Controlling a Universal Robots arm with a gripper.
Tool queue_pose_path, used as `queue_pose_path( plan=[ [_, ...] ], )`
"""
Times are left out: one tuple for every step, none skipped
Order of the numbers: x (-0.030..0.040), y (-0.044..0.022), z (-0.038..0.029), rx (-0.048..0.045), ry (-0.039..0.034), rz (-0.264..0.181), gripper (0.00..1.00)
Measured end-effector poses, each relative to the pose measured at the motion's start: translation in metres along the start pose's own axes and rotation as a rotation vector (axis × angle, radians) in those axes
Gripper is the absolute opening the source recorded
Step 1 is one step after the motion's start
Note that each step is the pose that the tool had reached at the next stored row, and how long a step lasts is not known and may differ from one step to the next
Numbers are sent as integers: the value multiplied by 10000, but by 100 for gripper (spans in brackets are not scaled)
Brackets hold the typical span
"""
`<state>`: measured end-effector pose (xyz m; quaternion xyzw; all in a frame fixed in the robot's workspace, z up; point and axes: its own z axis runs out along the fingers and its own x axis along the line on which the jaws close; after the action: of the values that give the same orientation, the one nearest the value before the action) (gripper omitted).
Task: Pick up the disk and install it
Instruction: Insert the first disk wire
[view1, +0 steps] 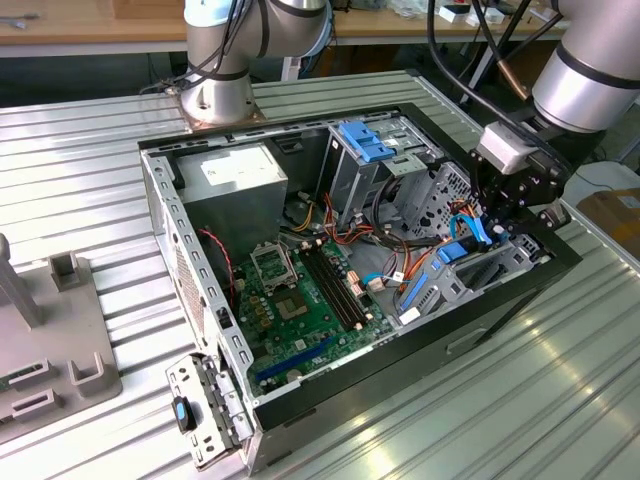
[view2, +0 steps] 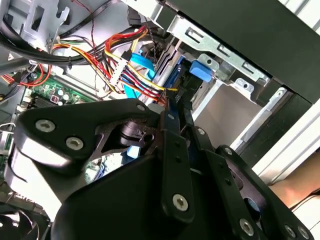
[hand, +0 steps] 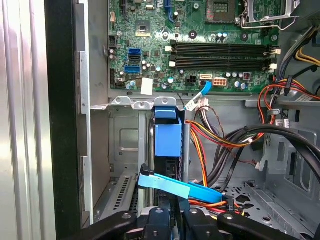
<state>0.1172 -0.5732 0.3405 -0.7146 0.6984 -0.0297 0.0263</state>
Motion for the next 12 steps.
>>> queue_pose_path(
  plan=[
    [0,-2,-2,-8,0,1,17],
    [0,-2,-8,-13,-2,3,17],
    [0,-2,-18,-15,-9,6,17],
    [0,-3,-31,-17,-17,7,17],
    [1,-5,-48,-18,-12,7,17],
    [1,-7,-59,-19,-1,5,17],
    [0,-7,-59,-20,-4,4,17],
    [0,-7,-59,-22,-4,4,17],
    [0,-8,-60,-23,-2,4,17],
    [0,-15,-60,-23,0,3,17],
    [0,-22,-61,-26,1,4,17],
    [-1,-24,-61,-27,0,5,17]
  ],
)
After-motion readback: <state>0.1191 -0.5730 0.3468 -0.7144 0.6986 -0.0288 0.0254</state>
